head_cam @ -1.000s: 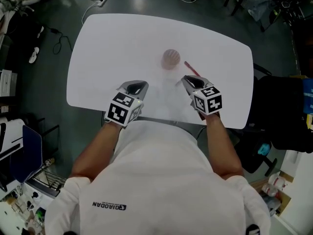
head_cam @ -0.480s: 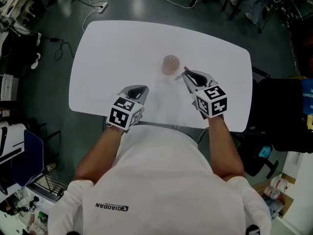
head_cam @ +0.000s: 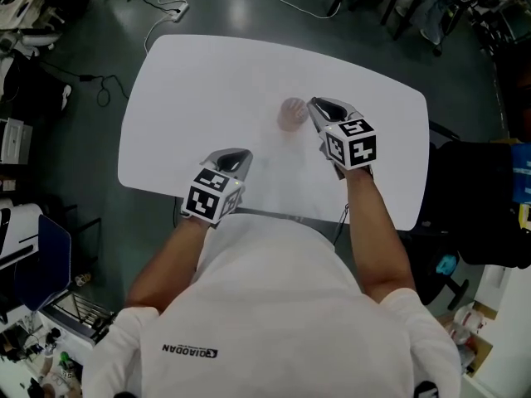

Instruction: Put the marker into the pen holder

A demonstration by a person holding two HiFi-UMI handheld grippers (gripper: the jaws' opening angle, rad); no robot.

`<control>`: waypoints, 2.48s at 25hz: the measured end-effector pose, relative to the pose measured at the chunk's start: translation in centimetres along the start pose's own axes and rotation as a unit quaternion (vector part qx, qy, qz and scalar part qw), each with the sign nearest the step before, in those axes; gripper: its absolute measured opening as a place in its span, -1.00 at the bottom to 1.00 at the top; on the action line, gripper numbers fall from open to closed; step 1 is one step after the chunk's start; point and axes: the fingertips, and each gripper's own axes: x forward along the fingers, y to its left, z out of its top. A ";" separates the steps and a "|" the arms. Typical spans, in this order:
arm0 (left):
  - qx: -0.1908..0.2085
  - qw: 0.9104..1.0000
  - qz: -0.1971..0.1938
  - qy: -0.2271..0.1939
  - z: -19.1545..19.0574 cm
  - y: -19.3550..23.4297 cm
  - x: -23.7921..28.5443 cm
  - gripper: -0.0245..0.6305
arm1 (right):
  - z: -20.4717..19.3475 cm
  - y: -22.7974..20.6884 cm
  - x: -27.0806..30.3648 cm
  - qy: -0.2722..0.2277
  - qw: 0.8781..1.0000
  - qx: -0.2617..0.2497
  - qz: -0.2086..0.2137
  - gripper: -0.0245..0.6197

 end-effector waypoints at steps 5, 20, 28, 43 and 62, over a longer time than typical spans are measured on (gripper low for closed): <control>-0.012 1.000 0.012 -0.004 -0.1 0.9 -0.7 -0.84 | -2.3 -0.7 2.8 0.036 0.999 0.013 0.004 -0.66; -0.036 0.999 0.028 -0.007 -1.6 2.7 -1.9 -0.84 | -6.2 -0.1 6.8 0.101 0.994 0.028 0.032 -0.65; -0.027 0.999 0.019 -0.008 -0.6 2.8 -1.5 -0.84 | -6.0 -0.6 6.9 0.095 0.995 0.029 0.020 -0.64; -0.022 1.000 0.009 -0.015 0.9 2.0 -0.1 -0.84 | -3.2 -0.5 1.9 0.035 0.999 0.027 0.022 -0.67; -0.011 1.000 -0.004 0.022 -0.1 1.0 3.1 -0.84 | -14.7 0.4 -3.1 0.103 0.992 0.073 0.023 -0.86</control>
